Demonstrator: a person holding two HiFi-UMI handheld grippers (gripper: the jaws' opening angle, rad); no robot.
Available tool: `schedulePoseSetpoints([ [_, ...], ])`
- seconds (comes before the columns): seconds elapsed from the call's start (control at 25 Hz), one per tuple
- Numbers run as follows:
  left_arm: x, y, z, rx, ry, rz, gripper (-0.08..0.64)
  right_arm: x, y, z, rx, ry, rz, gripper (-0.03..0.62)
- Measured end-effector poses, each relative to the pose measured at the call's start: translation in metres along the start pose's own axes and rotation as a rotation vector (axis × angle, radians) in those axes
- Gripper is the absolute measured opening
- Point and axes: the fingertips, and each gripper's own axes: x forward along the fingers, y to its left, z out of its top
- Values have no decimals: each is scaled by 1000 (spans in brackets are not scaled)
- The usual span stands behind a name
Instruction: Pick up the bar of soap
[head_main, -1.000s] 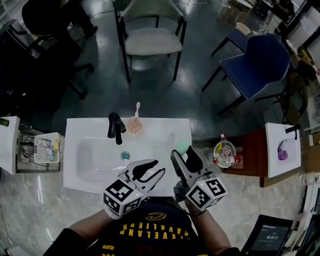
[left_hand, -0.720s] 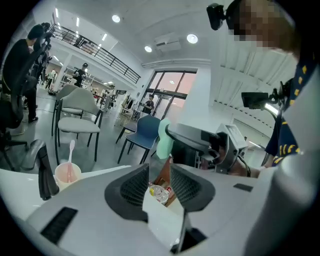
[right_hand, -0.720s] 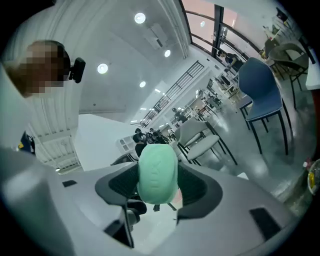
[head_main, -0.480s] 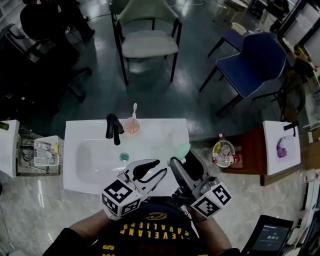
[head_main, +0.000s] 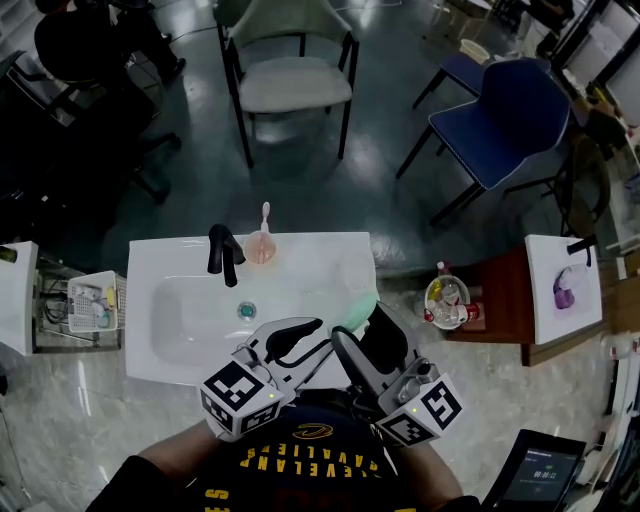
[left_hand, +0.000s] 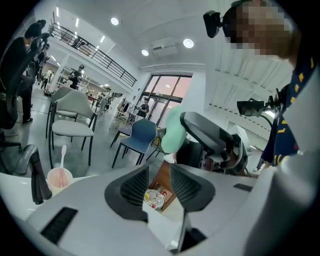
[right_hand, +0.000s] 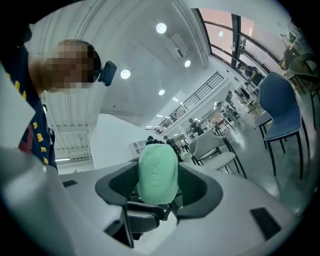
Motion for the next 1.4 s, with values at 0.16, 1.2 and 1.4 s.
schedulePoseSetpoints([
  [0.16,1,0,-3,-3,3,-2,141,0,0,-2,5,-3,-5,262],
  [1.2,5,-2,-10,-18,24,-5,141,-4,1,-7,11,7,7,262],
  [1.4,5,-3,-10,-17,23,-7,141,-6,2,-6,8,3,7,262],
])
